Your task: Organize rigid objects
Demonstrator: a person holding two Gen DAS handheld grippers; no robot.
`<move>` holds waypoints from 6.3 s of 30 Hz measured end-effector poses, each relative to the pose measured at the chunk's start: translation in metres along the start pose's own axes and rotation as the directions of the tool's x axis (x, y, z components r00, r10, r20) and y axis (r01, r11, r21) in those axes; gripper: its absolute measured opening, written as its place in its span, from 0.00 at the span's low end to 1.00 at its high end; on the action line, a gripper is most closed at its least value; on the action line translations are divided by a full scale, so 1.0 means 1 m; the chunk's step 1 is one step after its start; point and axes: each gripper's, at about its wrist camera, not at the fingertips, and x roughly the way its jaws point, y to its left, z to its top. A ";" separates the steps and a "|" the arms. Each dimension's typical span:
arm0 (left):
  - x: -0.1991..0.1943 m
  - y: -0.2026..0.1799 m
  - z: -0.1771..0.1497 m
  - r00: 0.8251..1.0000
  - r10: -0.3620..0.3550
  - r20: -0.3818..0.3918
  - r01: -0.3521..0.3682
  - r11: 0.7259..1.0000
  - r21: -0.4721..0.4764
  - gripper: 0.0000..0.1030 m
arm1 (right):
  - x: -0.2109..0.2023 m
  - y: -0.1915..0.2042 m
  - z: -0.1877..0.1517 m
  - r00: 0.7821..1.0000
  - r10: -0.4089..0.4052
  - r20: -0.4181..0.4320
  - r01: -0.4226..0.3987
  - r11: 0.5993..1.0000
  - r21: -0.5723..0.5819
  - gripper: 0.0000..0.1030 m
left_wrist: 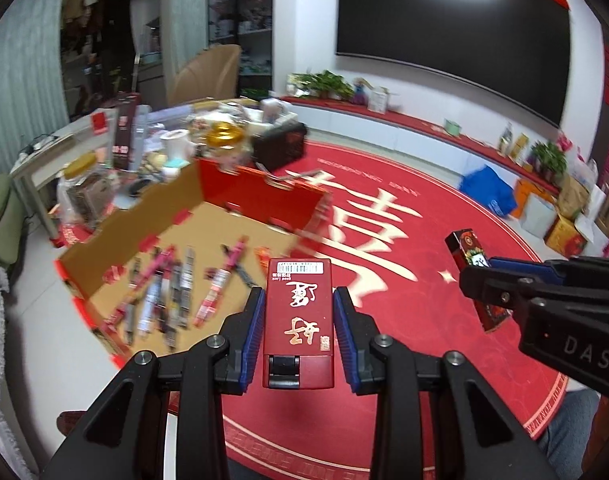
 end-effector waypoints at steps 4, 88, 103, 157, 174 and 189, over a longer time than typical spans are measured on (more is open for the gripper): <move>-0.001 0.034 0.011 0.998 0.056 0.019 -0.055 0.997 -0.049 0.36 | 0.005 0.029 0.018 0.999 0.039 0.015 -0.038 0.998 -0.047 0.24; 0.109 0.142 0.033 0.958 0.245 -0.151 -0.269 0.948 -0.171 0.36 | 0.164 0.123 0.091 0.988 0.028 -0.153 -0.063 0.972 -0.228 0.24; 0.117 0.141 0.034 0.952 0.229 -0.201 -0.259 0.956 -0.137 0.36 | 0.170 0.127 0.089 0.984 0.030 -0.174 -0.071 0.970 -0.231 0.24; 0.003 0.136 0.010 0.921 0.335 -0.201 -0.379 0.888 -0.261 1.00 | 0.067 0.128 0.072 0.990 0.049 -0.129 -0.082 0.961 -0.265 1.00; 0.007 0.133 0.008 0.921 0.331 -0.206 -0.376 0.893 -0.247 1.00 | 0.070 0.127 0.077 0.991 0.039 -0.132 -0.071 0.965 -0.253 1.00; 0.024 0.138 0.016 0.908 0.325 -0.265 -0.390 0.886 -0.249 1.00 | 0.081 0.138 0.084 0.991 -0.018 -0.130 -0.020 0.959 -0.283 1.00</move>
